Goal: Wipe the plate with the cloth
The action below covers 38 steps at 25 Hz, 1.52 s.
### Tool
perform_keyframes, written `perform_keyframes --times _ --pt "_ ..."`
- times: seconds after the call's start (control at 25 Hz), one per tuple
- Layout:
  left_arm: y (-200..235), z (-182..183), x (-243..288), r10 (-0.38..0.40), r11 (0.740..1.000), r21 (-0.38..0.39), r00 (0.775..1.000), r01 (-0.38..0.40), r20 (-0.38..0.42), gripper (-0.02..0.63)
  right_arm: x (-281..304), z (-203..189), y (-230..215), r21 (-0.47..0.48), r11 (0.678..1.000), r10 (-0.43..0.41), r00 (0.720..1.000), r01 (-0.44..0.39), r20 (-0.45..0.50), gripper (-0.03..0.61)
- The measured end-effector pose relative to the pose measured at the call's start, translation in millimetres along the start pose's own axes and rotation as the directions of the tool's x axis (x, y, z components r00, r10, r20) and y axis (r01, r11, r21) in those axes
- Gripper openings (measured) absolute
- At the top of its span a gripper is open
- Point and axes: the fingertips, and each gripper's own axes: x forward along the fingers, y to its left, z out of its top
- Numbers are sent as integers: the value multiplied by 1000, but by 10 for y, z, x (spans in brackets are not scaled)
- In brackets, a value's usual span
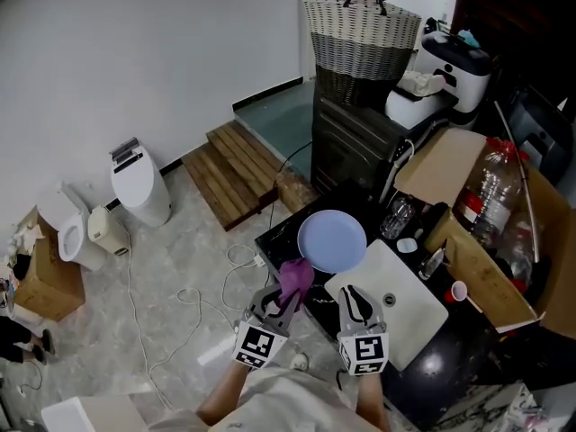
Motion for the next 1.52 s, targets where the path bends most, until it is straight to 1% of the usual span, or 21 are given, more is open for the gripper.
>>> perform_keyframes --times 0.2,0.32,0.56,0.84,1.08,1.24,1.4,1.52 --pt "30 -44 187 23 1000 -8 999 -23 -31 60 102 -107 -176 25 1000 10 1000 -10 -11 40" --pt "57 -57 296 31 999 -14 999 -32 -36 60 166 -150 -259 32 999 10 1000 -10 -14 40" --pt "105 -58 504 20 1000 -7 999 -20 -29 60 292 -216 -411 39 999 -6 1000 7 -22 40" --pt "293 -55 769 -4 1000 4 1000 4 -14 60 548 -220 -536 37 999 -33 999 34 -24 40" --pt "527 -135 1074 -51 999 5 998 51 -27 60 820 -281 -629 52 996 -72 996 74 -47 40" --pt "655 -210 1278 -105 994 4 994 105 -38 60 999 -340 -713 70 990 -117 990 123 -81 40" --pt "762 -292 1465 -175 984 0 983 175 -45 60 1152 -407 -774 76 982 -165 980 174 -113 40" --pt "811 -371 1614 -230 973 5 972 230 -51 60 1228 -490 -836 82 972 -208 967 222 -145 40"
